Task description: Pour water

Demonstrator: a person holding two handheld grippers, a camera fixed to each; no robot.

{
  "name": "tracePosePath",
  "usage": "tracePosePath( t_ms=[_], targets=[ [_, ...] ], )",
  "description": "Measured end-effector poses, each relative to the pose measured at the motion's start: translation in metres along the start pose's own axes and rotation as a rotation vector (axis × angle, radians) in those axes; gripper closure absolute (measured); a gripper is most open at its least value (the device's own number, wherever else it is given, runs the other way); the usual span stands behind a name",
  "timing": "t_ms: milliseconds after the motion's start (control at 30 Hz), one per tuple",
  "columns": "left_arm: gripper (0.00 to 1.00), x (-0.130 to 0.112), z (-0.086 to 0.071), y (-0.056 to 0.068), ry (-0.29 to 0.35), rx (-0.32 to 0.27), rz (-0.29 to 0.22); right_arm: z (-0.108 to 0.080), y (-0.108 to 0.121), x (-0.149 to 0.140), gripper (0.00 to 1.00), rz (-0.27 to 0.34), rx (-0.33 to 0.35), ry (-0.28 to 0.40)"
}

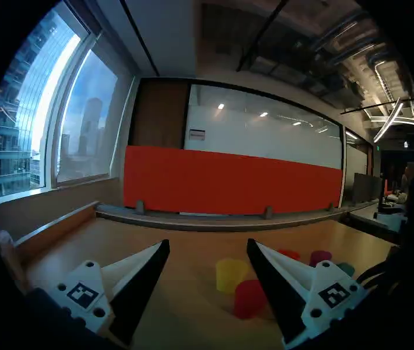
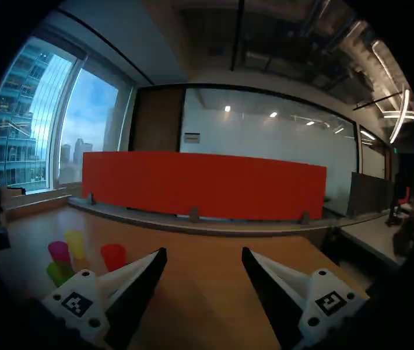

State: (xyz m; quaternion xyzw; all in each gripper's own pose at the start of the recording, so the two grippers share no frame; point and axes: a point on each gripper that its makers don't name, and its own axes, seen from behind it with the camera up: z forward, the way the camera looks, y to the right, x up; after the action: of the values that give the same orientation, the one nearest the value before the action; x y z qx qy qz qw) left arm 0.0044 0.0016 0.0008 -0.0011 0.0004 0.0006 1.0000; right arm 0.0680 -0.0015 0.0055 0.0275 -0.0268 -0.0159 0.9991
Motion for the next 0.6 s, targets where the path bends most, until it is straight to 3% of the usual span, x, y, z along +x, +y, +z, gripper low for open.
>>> tracePosePath(
  t_ms=[600],
  targets=[
    [0.02, 0.066, 0.013, 0.021, -0.007, -0.075, 0.064, 0.005, 0.010, 0.070, 0.00, 0.025, 0.025, 0.006]
  ],
)
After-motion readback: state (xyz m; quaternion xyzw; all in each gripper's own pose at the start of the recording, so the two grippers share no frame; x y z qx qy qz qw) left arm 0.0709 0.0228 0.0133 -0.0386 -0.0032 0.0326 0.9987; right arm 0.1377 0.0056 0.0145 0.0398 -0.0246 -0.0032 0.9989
